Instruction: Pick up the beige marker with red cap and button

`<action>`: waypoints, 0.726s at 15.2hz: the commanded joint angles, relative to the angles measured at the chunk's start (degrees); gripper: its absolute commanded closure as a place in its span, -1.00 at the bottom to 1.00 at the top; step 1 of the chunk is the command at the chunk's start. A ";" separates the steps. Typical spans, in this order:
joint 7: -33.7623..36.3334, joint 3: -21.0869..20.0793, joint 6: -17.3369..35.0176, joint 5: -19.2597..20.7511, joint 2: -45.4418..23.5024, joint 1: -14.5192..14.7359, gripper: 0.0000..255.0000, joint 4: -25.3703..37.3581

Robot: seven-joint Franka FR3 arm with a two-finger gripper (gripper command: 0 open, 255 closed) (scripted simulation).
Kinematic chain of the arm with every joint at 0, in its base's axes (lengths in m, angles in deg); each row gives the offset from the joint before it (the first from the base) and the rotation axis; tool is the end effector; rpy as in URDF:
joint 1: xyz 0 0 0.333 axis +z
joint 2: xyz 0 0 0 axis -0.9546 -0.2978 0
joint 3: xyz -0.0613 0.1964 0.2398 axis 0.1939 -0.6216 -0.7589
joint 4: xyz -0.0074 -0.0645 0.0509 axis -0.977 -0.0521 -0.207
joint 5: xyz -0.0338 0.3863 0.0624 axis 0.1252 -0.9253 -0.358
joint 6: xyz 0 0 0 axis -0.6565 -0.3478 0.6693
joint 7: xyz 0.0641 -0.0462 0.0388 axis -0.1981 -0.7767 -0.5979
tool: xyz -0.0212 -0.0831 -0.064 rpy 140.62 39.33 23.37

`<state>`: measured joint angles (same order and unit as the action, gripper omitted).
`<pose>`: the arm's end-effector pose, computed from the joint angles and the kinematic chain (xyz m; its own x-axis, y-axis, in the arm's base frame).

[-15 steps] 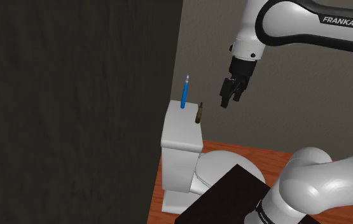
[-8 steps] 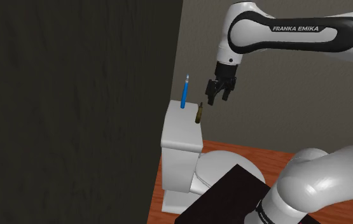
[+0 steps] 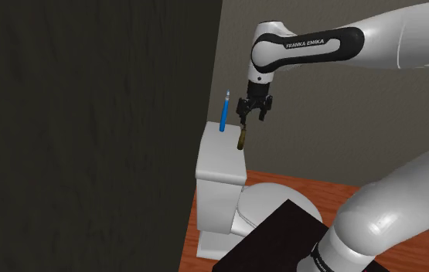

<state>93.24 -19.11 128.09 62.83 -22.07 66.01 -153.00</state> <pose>0.4516 -0.0540 0.5294 0.9752 -0.2205 -0.0206 -0.2183 -0.9728 0.0779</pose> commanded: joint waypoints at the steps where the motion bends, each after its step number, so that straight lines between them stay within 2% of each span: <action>1: 0.88 0.68 1.33 0.67 -4.02 -1.00 -1.00 2.49; 11: 5.49 4.04 4.54 2.40 -23.79 -4.81 -1.00 17.97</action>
<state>98.43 -15.52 132.36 65.12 -43.65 61.66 -136.85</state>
